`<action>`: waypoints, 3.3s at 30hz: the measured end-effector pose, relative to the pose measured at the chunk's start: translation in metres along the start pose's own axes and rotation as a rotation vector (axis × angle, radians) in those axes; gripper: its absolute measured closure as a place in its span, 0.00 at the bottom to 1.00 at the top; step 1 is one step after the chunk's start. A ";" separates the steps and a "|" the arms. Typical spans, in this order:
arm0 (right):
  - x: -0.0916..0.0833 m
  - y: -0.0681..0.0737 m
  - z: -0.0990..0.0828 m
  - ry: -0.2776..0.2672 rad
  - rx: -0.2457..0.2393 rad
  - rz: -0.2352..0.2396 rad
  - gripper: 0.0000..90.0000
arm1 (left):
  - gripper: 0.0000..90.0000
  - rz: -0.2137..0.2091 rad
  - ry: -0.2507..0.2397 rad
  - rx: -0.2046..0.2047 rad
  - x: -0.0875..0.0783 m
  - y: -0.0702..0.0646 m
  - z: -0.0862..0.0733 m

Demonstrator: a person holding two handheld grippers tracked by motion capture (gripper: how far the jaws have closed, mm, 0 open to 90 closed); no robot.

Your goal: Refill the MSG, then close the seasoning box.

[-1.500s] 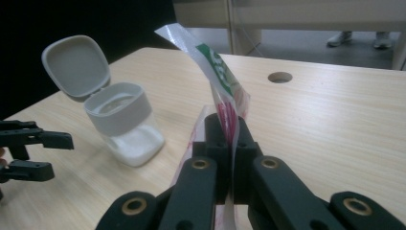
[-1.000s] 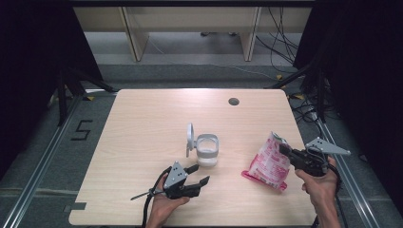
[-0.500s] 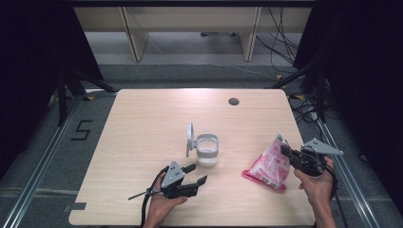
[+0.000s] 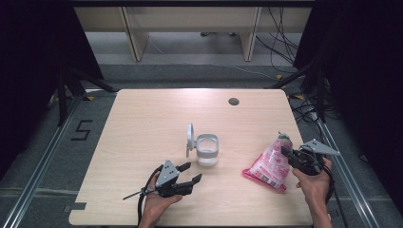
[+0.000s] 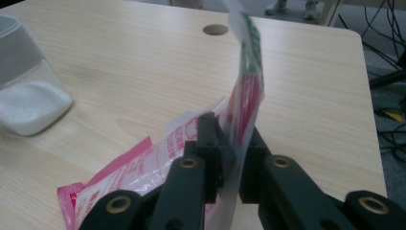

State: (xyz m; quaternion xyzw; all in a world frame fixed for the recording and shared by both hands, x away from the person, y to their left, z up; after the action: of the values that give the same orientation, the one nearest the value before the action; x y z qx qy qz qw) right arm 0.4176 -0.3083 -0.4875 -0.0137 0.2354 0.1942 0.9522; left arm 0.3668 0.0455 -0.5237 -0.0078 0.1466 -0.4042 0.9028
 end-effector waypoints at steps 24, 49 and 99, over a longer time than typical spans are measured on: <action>-0.004 -0.014 -0.012 0.019 0.055 -0.089 0.64 | 0.44 0.037 -0.004 -0.002 -0.009 0.015 0.001; -0.032 0.014 0.002 -0.103 0.104 -0.105 0.48 | 0.45 0.073 -0.010 -0.009 -0.018 0.034 0.006; -0.007 0.115 -0.028 0.032 -0.100 0.216 0.43 | 0.99 0.130 -0.025 0.088 -0.017 0.062 0.051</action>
State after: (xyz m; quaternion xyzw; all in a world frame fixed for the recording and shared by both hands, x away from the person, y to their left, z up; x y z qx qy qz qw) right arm 0.3564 -0.2082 -0.5019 -0.0386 0.2407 0.3070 0.9200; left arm 0.4154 0.0943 -0.4786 0.0365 0.1176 -0.3504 0.9285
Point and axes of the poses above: each handheld gripper's, and its own axes: x roughly forward along the jaws, z roughly out of its top, y roughly to its left, the point moved 7 cm from there along x, roughly forward along the jaws, and after that the axes turned 3 degrees about -y, right-handed, at the moved point
